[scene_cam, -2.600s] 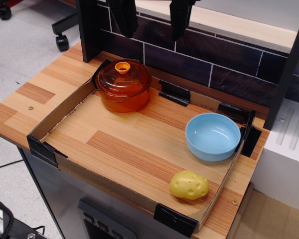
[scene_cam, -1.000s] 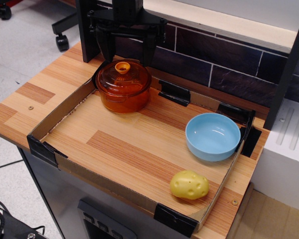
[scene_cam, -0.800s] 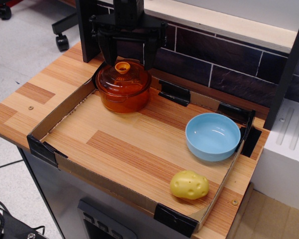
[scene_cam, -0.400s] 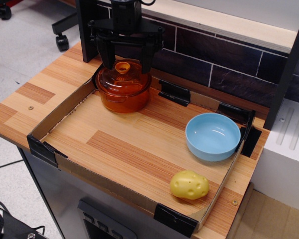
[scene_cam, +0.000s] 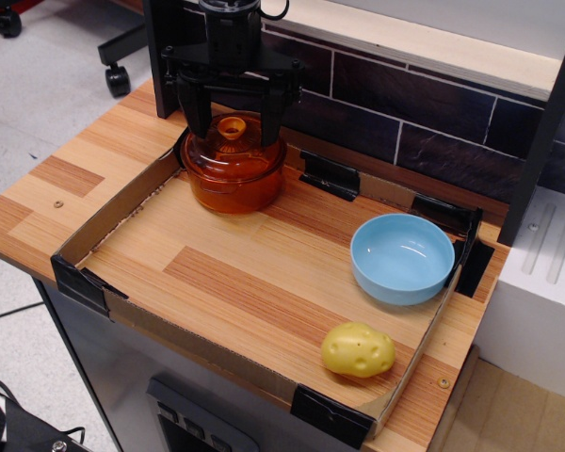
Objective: Take lid off pot
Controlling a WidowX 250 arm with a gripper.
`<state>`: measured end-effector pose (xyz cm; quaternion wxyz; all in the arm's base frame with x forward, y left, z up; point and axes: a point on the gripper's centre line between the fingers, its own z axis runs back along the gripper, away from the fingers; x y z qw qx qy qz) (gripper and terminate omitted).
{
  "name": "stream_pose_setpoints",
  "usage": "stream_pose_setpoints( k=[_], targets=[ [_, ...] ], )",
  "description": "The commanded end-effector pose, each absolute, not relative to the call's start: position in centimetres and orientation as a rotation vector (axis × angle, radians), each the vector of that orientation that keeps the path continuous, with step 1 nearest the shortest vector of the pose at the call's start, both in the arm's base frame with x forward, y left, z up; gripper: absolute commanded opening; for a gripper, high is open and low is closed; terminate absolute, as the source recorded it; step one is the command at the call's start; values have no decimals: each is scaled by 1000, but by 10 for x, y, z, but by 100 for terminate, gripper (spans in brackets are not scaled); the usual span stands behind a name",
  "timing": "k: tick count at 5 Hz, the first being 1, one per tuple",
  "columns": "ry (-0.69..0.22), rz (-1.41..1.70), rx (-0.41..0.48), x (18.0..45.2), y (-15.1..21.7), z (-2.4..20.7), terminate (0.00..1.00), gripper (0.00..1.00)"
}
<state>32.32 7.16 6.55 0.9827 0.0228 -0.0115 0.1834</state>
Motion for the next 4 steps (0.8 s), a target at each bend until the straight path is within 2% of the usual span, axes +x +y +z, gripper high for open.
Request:
stream_pose_setpoints(
  k=[1, 2, 4],
  targets=[
    [-79, 380, 65, 332, 79, 74, 0, 100],
    [-110, 400, 75, 333, 79, 74, 0, 0],
    [-158, 387, 103, 331, 79, 75, 0, 0]
  ],
)
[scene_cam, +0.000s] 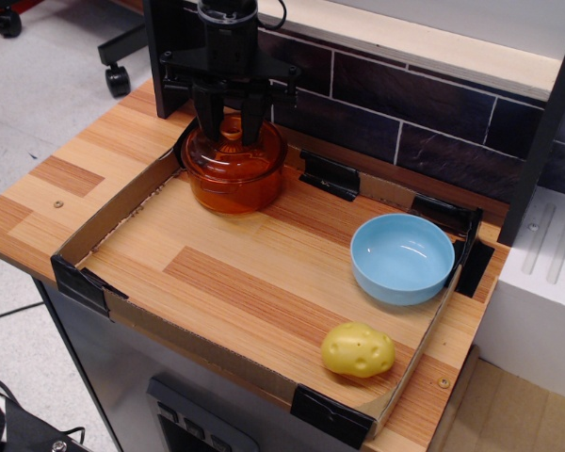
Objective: Take lid off pot
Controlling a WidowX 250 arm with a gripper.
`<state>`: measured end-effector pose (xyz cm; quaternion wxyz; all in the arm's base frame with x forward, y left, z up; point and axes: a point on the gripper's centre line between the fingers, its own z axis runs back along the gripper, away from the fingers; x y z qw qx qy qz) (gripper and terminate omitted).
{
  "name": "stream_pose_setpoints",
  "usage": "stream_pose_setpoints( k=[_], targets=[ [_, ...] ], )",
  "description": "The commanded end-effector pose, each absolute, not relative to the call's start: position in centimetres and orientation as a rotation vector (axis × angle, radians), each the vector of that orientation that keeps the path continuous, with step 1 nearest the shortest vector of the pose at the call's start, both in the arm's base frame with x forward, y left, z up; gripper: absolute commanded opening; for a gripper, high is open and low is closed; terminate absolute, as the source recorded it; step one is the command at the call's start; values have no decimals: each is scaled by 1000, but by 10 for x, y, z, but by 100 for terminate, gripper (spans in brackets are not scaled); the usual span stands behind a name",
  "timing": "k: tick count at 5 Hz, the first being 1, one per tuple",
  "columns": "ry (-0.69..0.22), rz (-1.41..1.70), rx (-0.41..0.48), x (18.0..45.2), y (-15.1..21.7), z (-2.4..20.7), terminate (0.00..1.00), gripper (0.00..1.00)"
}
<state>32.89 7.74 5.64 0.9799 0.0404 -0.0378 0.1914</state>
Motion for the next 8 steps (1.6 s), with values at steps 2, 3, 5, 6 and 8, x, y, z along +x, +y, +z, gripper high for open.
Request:
stream_pose_setpoints(
  k=[2, 3, 5, 6, 8],
  targets=[
    [-165, 424, 75, 328, 79, 101, 0, 0],
    [-180, 413, 61, 319, 73, 125, 0, 0],
    [-177, 335, 21, 292, 58, 142, 0, 0],
    [-116, 257, 32, 268, 44, 132, 0, 0],
    [-77, 156, 34, 235, 22, 111, 0, 0]
  ],
)
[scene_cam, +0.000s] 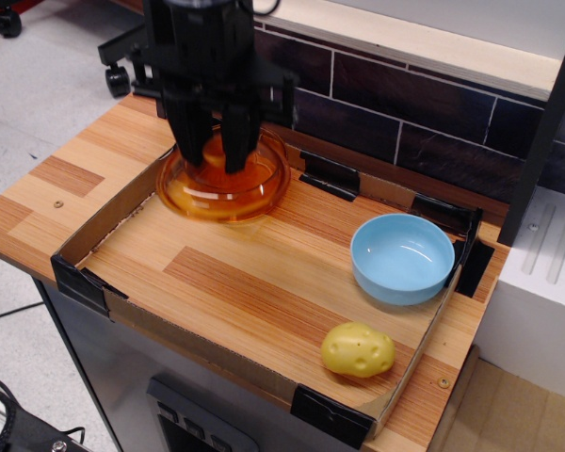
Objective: Take lid off pot
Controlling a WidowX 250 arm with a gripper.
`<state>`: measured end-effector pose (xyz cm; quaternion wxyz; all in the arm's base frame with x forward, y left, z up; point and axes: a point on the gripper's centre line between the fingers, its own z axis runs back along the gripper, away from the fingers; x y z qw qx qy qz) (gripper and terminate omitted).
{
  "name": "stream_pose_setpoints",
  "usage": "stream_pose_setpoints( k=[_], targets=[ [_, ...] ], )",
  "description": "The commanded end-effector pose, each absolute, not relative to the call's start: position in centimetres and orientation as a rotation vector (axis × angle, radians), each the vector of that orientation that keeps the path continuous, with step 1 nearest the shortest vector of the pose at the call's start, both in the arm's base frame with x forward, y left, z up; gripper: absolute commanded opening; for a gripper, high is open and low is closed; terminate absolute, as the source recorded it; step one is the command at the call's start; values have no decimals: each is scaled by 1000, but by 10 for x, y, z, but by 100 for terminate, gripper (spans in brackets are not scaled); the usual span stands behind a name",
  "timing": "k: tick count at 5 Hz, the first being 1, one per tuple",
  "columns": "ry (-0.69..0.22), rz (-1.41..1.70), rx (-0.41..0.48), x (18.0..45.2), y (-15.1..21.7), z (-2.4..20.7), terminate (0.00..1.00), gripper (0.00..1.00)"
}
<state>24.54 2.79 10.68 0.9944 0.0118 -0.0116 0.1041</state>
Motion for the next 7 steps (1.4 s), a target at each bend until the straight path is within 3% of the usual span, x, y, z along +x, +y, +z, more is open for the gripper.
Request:
stream_pose_setpoints(
  k=[1, 5, 6, 7],
  targets=[
    [-49, 135, 48, 228, 12, 95, 0, 0],
    [-40, 88, 132, 234, 3, 42, 0, 0],
    [-25, 63, 126, 233, 1, 43, 0, 100],
    [-29, 58, 118, 233, 4, 45, 0, 100]
  ],
)
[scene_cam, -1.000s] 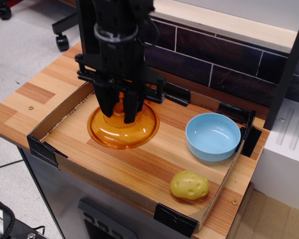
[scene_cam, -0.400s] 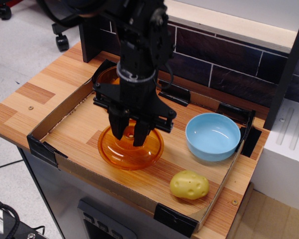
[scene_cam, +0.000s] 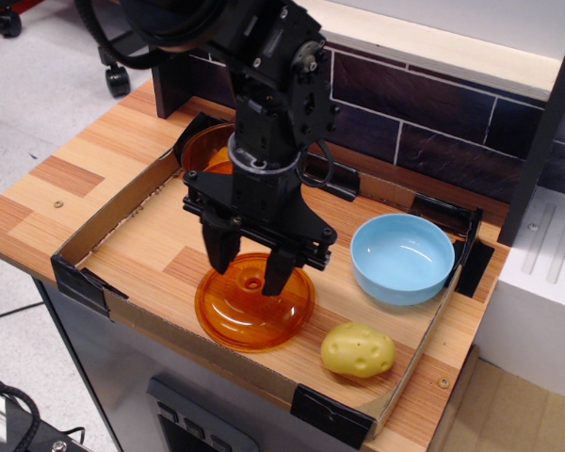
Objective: Take lid off pot
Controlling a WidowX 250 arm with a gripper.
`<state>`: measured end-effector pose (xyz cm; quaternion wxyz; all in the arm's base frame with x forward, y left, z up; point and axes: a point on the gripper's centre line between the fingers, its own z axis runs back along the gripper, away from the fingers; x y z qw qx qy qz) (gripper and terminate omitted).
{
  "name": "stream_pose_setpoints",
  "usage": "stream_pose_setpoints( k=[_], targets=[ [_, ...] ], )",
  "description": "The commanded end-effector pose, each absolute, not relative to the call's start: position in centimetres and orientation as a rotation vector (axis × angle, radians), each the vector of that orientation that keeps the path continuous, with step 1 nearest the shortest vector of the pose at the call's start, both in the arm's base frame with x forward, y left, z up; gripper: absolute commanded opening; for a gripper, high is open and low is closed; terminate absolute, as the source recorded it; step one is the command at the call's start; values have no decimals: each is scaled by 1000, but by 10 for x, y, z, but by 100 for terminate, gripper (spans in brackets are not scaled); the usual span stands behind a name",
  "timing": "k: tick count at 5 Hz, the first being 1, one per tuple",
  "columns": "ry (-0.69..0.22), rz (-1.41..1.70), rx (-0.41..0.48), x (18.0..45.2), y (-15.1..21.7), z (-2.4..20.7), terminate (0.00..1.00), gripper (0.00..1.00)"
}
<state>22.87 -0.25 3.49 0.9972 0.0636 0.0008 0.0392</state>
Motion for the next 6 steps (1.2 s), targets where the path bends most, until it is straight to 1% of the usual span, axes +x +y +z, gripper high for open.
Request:
stream_pose_setpoints(
  k=[1, 2, 5, 6],
  targets=[
    [-36, 53, 99, 233, 6, 54, 0, 100],
    [-17, 68, 68, 234, 10, 64, 0, 100],
    [-17, 68, 68, 234, 10, 64, 0, 100],
    [-17, 68, 68, 234, 10, 64, 100, 100]
  ],
)
